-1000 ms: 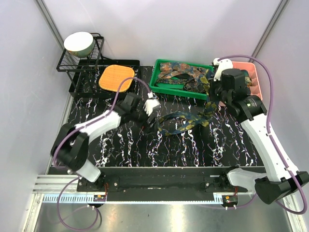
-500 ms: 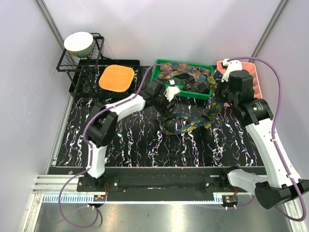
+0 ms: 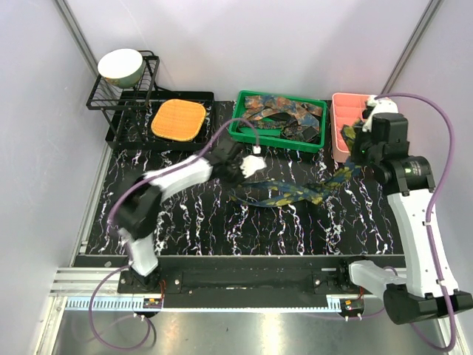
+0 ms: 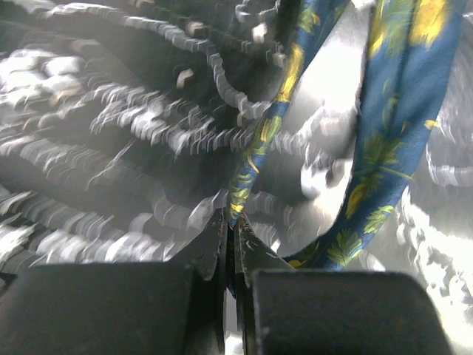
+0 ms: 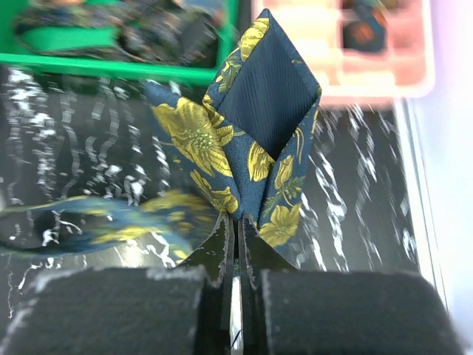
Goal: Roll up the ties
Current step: Flatten out the tie at the center of the board.
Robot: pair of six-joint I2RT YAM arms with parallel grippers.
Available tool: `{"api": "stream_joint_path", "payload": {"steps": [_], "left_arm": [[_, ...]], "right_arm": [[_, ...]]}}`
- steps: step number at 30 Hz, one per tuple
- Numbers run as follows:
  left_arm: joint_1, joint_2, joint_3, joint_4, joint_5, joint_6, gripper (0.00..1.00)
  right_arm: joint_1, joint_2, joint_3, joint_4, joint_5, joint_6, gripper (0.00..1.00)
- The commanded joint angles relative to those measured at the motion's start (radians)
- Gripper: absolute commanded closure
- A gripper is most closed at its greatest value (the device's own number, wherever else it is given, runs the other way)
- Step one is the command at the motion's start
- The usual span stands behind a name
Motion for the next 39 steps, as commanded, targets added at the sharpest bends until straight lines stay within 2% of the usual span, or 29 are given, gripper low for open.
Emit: {"api": "stream_joint_path", "payload": {"steps": [1,4,8,11,12,17,20,21,22,23,25,26,27,30,34,37,38,39], "left_arm": [[0.015,-0.434,-0.158,0.082,-0.089,0.198,1.00],[0.018,-0.629,-0.334,0.197,-0.154,0.313,1.00],[0.022,-0.743,-0.500,0.297,-0.265,0.408,1.00],[0.036,-0.817,-0.641,0.439,-0.316,0.473,1.00],[0.038,-0.837,-0.682,0.525,-0.320,0.484,1.00],[0.048,-0.914,-0.932,0.674,-0.310,0.634,0.99],[0.076,-0.967,-1.052,0.743,-0.271,0.697,0.90],[0.079,-1.005,-1.069,0.715,-0.255,0.712,0.80],[0.081,-1.027,-1.078,0.687,-0.243,0.717,0.65],[0.081,-1.051,-1.085,0.658,-0.226,0.712,0.32],[0.081,-1.136,-1.059,0.503,-0.166,0.683,0.22],[0.081,-1.165,-1.031,0.418,-0.096,0.663,0.04],[0.079,-1.220,-0.981,0.260,-0.058,0.646,0.01],[0.079,-1.304,-0.889,0.005,0.079,0.637,0.01],[0.079,-1.267,-0.792,-0.140,0.144,0.558,0.01],[0.079,-1.106,-0.712,-0.155,0.128,0.440,0.03],[0.082,-1.060,-0.648,-0.159,0.140,0.416,0.04],[0.082,-0.973,-0.622,-0.163,0.150,0.380,0.06]], "right_arm": [[-0.108,0.009,0.061,-0.173,-0.024,0.035,1.00],[-0.181,0.025,-0.048,-0.195,-0.024,0.019,1.00],[-0.267,0.127,-0.169,-0.190,-0.104,0.054,1.00],[-0.313,0.190,-0.211,-0.152,-0.136,0.062,1.00],[-0.320,0.204,-0.223,-0.138,-0.138,0.059,1.00],[-0.324,0.328,-0.248,-0.097,-0.153,0.048,1.00],[-0.324,0.358,-0.280,-0.069,-0.161,0.028,1.00],[-0.324,0.359,-0.286,-0.061,-0.165,0.023,1.00],[-0.324,0.361,-0.292,-0.050,-0.185,0.020,1.00],[-0.324,0.359,-0.304,-0.035,-0.188,0.022,1.00],[-0.324,0.368,-0.314,-0.024,-0.231,0.023,1.00],[-0.324,0.376,-0.311,-0.023,-0.246,0.016,1.00],[-0.324,0.379,-0.312,-0.024,-0.253,0.014,1.00],[-0.324,0.388,-0.314,-0.023,-0.268,0.011,1.00],[-0.324,0.385,-0.314,-0.021,-0.198,0.008,1.00],[-0.324,0.367,-0.311,-0.023,-0.121,-0.030,1.00],[-0.324,0.364,-0.312,-0.021,-0.110,-0.058,0.95],[-0.324,0.362,-0.314,-0.020,-0.108,-0.066,0.80]]}}
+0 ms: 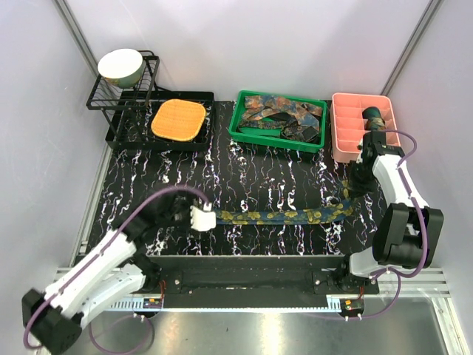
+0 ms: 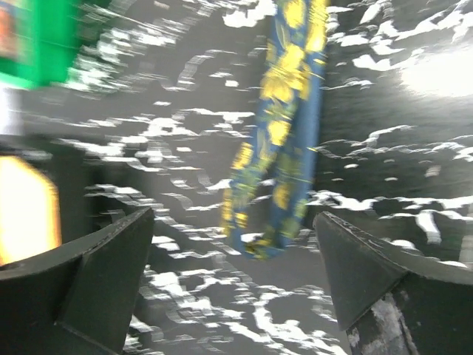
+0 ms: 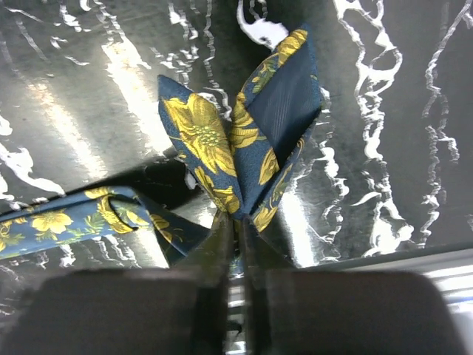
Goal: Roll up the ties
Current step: Flatten out the tie at the center of the board.
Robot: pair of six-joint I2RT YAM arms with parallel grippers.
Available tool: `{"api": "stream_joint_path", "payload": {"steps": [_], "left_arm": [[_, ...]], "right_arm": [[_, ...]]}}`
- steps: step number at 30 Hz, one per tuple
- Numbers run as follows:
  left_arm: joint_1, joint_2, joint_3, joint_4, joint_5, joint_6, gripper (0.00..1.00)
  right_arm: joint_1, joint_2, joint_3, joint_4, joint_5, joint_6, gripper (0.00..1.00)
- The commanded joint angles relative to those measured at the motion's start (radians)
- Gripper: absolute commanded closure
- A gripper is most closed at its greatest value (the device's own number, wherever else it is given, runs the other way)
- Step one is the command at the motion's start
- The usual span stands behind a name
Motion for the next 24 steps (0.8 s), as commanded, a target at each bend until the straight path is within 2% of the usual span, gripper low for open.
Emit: {"api": "stream_joint_path", "payload": {"steps": [1,3,4,5,6,7,9,10,13,14,16,17,20,21,24], "left_arm": [[0.004,0.233,0.160,-0.088,0.080,-0.181,0.08],[0.003,0.335,0.238,-0.088,0.099,-0.220,0.11],[0.003,0.360,0.258,-0.086,0.097,-0.230,0.12],[0.007,0.380,0.286,-0.074,0.090,-0.241,0.13],[0.010,0.408,0.294,-0.068,0.087,-0.244,0.13],[0.012,0.419,0.295,-0.060,0.083,-0.240,0.15],[0.012,0.449,0.298,-0.050,0.083,-0.211,0.14],[0.009,0.462,0.299,-0.048,0.087,-0.202,0.14],[0.011,0.534,0.302,-0.018,0.074,-0.198,0.14],[0.009,0.578,0.308,-0.019,0.067,-0.197,0.15],[0.011,0.621,0.326,-0.022,0.064,-0.188,0.16],[0.009,0.652,0.338,-0.043,0.065,-0.180,0.17],[0.009,0.683,0.374,-0.071,0.073,-0.159,0.24],[0.009,0.692,0.381,-0.080,0.073,-0.145,0.28],[0.011,0.739,0.407,-0.096,0.038,-0.139,0.30]], "right_arm": [[-0.017,-0.017,0.007,0.010,0.053,-0.065,0.79],[-0.020,0.007,0.039,-0.039,0.022,-0.149,0.74],[-0.026,0.024,0.046,-0.051,0.045,-0.172,0.57],[-0.035,0.031,0.056,-0.074,0.044,-0.238,0.50],[-0.051,0.035,0.062,-0.085,0.044,-0.270,0.48],[-0.080,0.026,0.067,-0.093,-0.002,-0.305,0.32],[-0.167,0.017,0.085,-0.119,-0.047,-0.402,0.20],[-0.189,0.015,0.090,-0.129,-0.099,-0.471,0.19],[-0.246,0.031,0.081,-0.137,-0.163,-0.566,0.29],[-0.246,0.040,0.063,-0.134,-0.176,-0.580,0.37],[-0.244,0.084,0.049,-0.105,-0.209,-0.587,0.46],[-0.246,0.104,0.049,-0.088,-0.207,-0.580,0.56],[-0.246,0.187,0.069,-0.042,-0.206,-0.571,0.70],[-0.247,0.219,0.072,-0.035,-0.206,-0.568,0.79],[-0.249,0.262,0.070,-0.024,-0.222,-0.556,0.87]]}}
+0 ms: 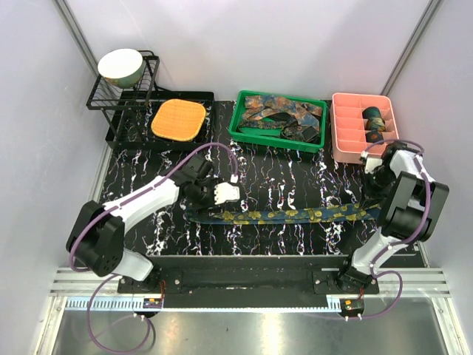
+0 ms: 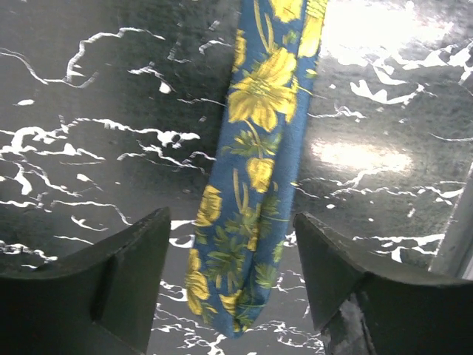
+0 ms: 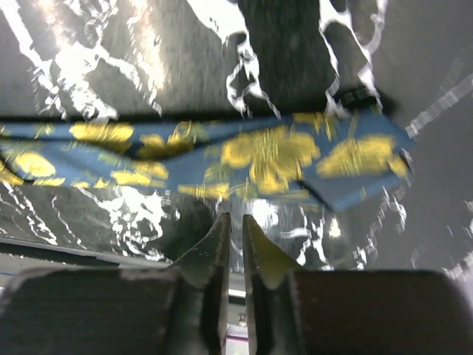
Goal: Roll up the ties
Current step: Flatten out the tie at the center of the board.
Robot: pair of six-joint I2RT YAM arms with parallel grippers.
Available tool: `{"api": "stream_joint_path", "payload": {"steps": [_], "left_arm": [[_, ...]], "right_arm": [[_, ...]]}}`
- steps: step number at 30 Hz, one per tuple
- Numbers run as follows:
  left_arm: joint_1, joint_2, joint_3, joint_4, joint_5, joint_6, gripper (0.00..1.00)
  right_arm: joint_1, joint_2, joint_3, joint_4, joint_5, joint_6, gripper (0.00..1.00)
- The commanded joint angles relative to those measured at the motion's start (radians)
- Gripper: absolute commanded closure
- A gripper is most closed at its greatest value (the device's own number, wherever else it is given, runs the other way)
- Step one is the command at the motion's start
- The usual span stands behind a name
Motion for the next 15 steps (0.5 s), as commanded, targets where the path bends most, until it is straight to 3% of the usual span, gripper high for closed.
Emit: {"api": "stream_joint_path", "payload": {"steps": [1,3,4,7,11,15], "left_arm": [[0.003,0.049,0.080,-0.014,-0.028,0.032,0.35],[0.003,0.071,0.082,-0.016,-0.049,0.034,0.44],[0.003,0.069,0.079,-0.014,-0.061,0.034,0.54],[0.001,0.048,0.051,-0.011,-0.075,0.037,0.64],[0.001,0.034,0.035,-0.006,-0.079,0.025,0.71],[0.003,0.030,0.028,-0.003,-0.085,0.008,0.71]], "right_arm": [[-0.002,0.044,0.011,0.033,-0.052,-0.011,0.88],[-0.003,0.040,0.002,0.037,-0.052,-0.011,0.89],[-0.008,0.037,-0.001,0.033,-0.054,-0.009,0.91],[-0.015,0.002,-0.012,0.028,-0.048,-0.014,0.94],[-0.054,-0.018,-0.056,0.053,-0.020,-0.028,0.99],[-0.132,0.005,-0.058,0.042,-0.049,-0.057,1.00]]}}
